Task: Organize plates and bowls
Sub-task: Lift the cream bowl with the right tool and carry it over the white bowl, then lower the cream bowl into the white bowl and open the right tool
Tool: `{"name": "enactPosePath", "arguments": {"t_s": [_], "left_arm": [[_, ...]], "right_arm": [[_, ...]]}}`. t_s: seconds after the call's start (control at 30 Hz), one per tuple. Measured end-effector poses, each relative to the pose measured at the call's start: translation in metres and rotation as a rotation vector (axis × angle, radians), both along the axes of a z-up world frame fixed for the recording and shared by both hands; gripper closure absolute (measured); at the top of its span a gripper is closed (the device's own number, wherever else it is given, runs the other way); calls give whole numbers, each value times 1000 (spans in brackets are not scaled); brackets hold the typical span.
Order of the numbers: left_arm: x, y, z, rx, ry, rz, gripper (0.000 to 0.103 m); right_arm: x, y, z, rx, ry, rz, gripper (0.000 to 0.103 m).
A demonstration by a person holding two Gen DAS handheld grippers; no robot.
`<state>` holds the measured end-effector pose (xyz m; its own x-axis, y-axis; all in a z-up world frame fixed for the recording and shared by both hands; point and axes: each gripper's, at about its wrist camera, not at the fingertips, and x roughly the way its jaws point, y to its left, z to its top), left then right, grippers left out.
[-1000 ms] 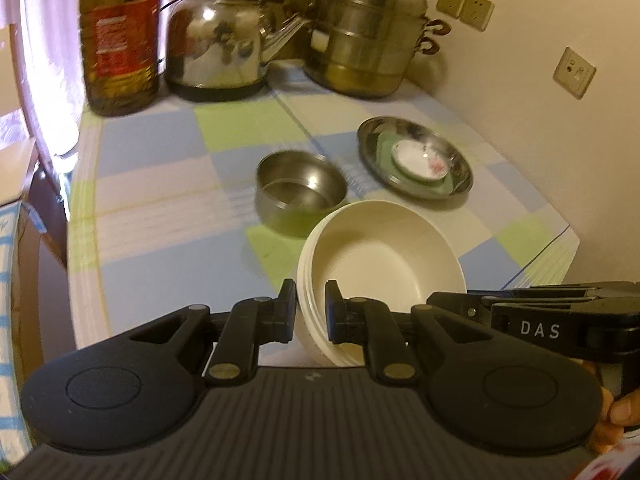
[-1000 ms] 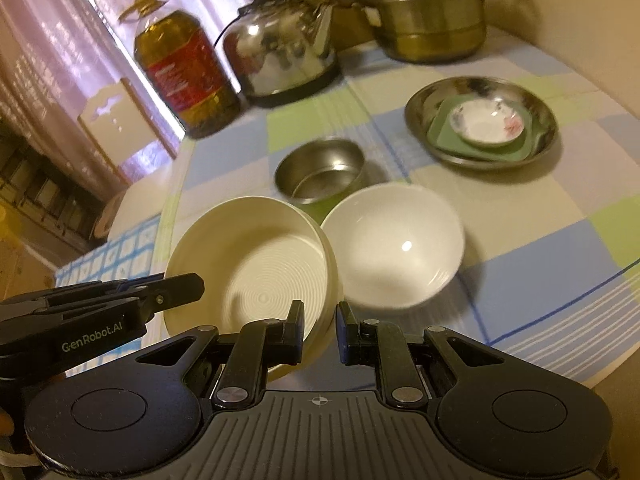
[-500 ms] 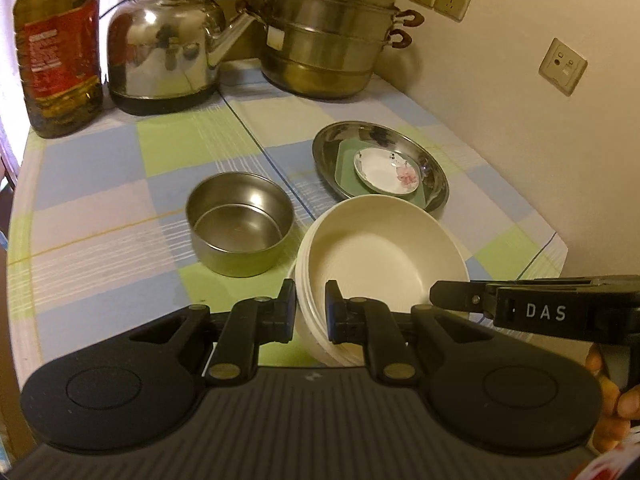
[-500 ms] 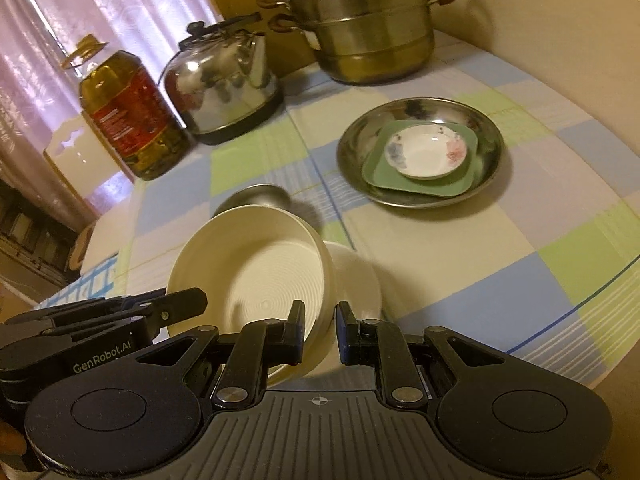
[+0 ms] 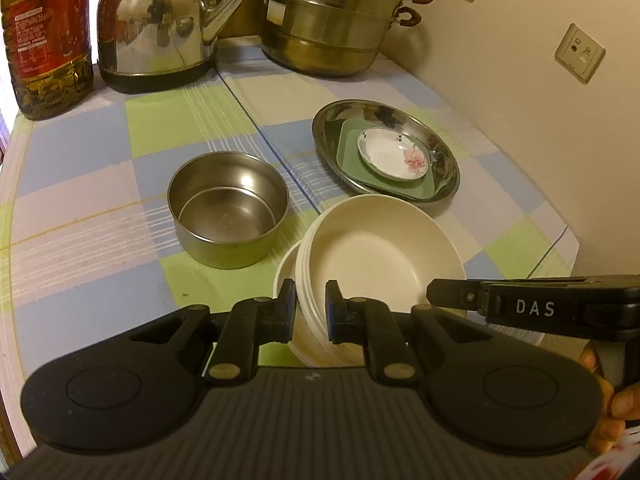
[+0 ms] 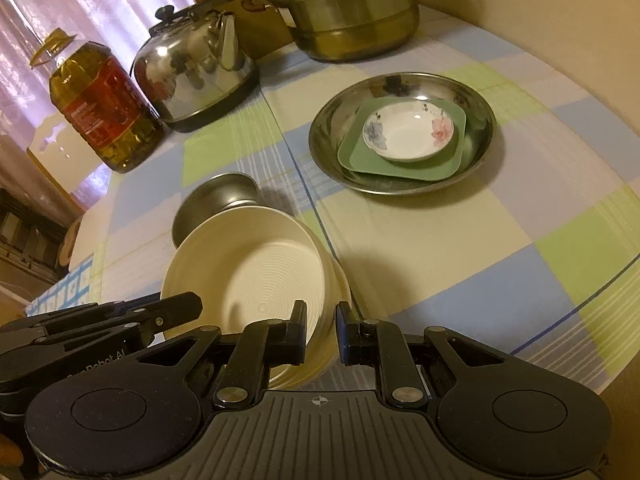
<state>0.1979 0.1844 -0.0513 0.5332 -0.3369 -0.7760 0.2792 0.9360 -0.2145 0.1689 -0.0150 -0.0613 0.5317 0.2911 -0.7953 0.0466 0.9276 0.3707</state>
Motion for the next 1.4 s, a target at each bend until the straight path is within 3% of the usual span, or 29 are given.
{"name": "enactPosePath", "arguments": {"t_s": [0.63,1.13,1.4], "left_arm": [[6,-3,-9,0,40,14,89],[7,-4,-9,6,44,16,89],[4,-2,-6,-2,40,25,89]], "right_arm": [[9,-2,-8,16,20,-18,86],[21,-22,-11,156,124,-131,89],[17,-16,-9,115,94,-109,87]]}}
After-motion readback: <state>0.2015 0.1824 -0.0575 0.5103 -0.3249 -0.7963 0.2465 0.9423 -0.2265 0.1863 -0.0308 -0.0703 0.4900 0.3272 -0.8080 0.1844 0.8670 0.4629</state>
